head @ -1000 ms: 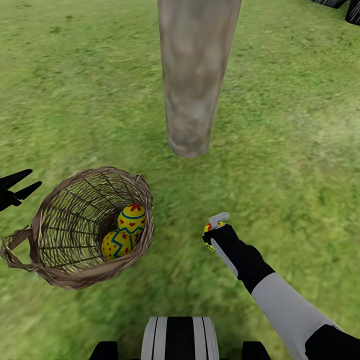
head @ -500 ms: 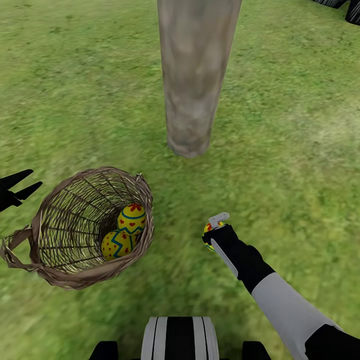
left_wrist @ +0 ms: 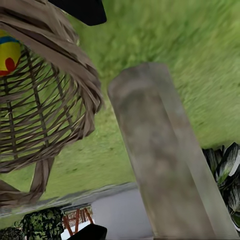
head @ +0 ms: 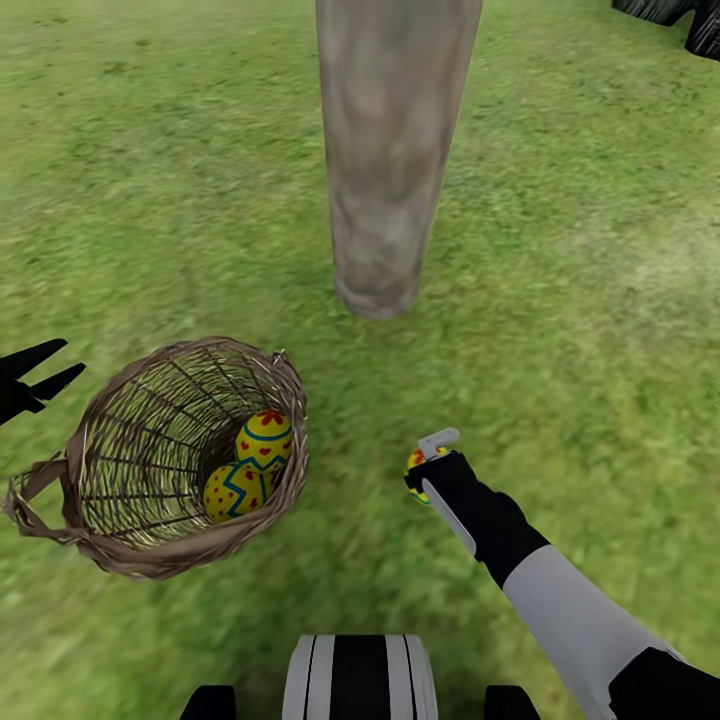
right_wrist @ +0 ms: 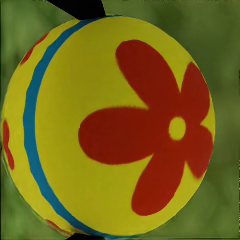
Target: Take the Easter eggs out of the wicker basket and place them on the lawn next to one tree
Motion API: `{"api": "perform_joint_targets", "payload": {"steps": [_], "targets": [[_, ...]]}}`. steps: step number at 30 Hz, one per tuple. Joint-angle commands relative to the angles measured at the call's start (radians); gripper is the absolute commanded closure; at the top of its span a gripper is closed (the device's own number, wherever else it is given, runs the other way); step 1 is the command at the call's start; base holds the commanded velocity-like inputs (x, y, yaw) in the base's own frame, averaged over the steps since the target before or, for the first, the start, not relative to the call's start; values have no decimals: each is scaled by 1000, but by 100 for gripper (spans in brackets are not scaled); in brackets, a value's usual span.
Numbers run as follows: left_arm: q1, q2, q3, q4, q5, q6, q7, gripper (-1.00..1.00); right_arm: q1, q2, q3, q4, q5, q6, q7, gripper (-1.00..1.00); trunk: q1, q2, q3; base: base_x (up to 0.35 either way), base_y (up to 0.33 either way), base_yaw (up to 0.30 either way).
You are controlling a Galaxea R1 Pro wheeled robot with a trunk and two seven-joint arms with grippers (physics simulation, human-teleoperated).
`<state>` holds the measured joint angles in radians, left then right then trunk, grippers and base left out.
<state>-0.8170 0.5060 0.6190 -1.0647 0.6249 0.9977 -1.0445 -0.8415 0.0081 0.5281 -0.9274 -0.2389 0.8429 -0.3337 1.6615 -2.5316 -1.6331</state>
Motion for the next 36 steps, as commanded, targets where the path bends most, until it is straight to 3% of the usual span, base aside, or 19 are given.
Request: {"api": "perform_joint_targets", "payload": {"steps": [1, 17, 21, 25, 32, 36], "targets": [[-1, 0, 1, 0, -2, 4, -4, -100, -1, 0, 3, -1, -11, 2, -10, -100, -1, 0, 3, 0, 0, 0], [-1, -3, -6, -10, -1, 6, -5, -100, -1, 0, 3, -8, -10, 4, -10, -100, -8, 4, 65, 0, 0, 0], [-1, -16, -9, -27, -1, 7, -5, -100, -1, 0, 3, -14, -11, 4, -9, -100, -10, 5, 81, 0, 0, 0], [-1, -17, -10, -42, -1, 6, -5, -100, 3, 1, 3, -72, -12, 4, -8, -100, -11, 6, 96, 0, 0, 0], [39, -24, -1, -39, 1, 9, -9, -100, -24, 36, 1, -99, -29, -36, -10, -100, -15, 7, 123, 0, 0, 0], [53, -24, -1, -38, 1, 9, -9, -100, -14, 30, 1, -121, -30, -58, -10, -100, -16, 8, 139, 0, 0, 0]]}}
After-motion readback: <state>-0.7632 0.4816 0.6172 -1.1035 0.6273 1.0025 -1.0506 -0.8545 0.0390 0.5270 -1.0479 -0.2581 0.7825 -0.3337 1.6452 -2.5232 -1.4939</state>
